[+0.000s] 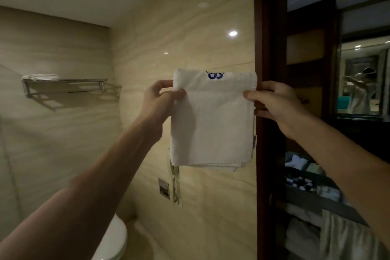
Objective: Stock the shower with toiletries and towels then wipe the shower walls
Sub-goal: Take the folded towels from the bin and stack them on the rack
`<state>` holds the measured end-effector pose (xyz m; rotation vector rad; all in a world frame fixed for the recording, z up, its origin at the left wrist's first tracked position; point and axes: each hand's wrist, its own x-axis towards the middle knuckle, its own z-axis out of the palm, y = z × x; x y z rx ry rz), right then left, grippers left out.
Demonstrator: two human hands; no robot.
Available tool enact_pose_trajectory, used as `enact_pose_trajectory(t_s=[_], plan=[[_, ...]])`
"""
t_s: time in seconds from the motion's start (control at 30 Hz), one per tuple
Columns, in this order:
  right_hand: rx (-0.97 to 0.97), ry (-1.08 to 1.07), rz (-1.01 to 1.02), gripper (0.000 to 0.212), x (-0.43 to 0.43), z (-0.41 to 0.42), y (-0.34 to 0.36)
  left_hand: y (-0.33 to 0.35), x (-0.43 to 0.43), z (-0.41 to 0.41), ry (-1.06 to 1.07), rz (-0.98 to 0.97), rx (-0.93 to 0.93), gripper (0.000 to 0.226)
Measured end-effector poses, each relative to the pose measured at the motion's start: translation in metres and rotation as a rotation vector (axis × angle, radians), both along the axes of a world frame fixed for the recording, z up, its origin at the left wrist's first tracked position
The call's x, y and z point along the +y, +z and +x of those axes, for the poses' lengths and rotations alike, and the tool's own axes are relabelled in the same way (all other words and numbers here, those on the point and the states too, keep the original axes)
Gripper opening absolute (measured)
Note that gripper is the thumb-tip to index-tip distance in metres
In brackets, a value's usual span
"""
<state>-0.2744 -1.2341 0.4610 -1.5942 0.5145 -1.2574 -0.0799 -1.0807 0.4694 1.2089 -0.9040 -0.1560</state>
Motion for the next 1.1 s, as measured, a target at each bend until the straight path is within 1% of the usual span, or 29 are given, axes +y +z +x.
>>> enact_pose_trajectory(t_s=[0.1, 0.23, 0.4, 0.47, 0.63, 0.77, 0.9, 1.1], plan=[[0.005, 0.035, 0.015, 0.04, -0.043, 0.018, -0.003, 0.002, -0.033, 0.018, 0.015, 0.047, -0.023, 0.023], [0.011, 0.086, 0.04, 0.034, -0.086, 0.056, -0.006, 0.005, -0.063, 0.05, 0.056, 0.086, -0.046, 0.018], [0.009, 0.155, 0.018, 0.031, -0.125, 0.124, 0.0, 0.008, -0.088, 0.113, 0.12, 0.102, -0.078, 0.029], [0.002, 0.187, -0.003, 0.031, -0.139, 0.156, 0.004, 0.01, -0.098, 0.143, 0.151, 0.088, -0.079, 0.029], [-0.021, 0.237, -0.07, 0.024, -0.17, 0.243, 0.023, 0.02, -0.125, 0.215, 0.227, -0.016, -0.078, 0.02], [-0.089, 0.301, -0.088, 0.017, -0.185, 0.316, 0.041, 0.032, -0.133, 0.272, 0.285, -0.095, -0.08, 0.018], [-0.129, 0.401, -0.081, 0.02, -0.194, 0.393, 0.047, 0.036, -0.132, 0.322, 0.41, -0.116, -0.074, 0.018], [-0.143, 0.566, -0.097, 0.019, -0.194, 0.506, 0.052, 0.036, -0.117, 0.391, 0.571, -0.134, -0.056, 0.022]])
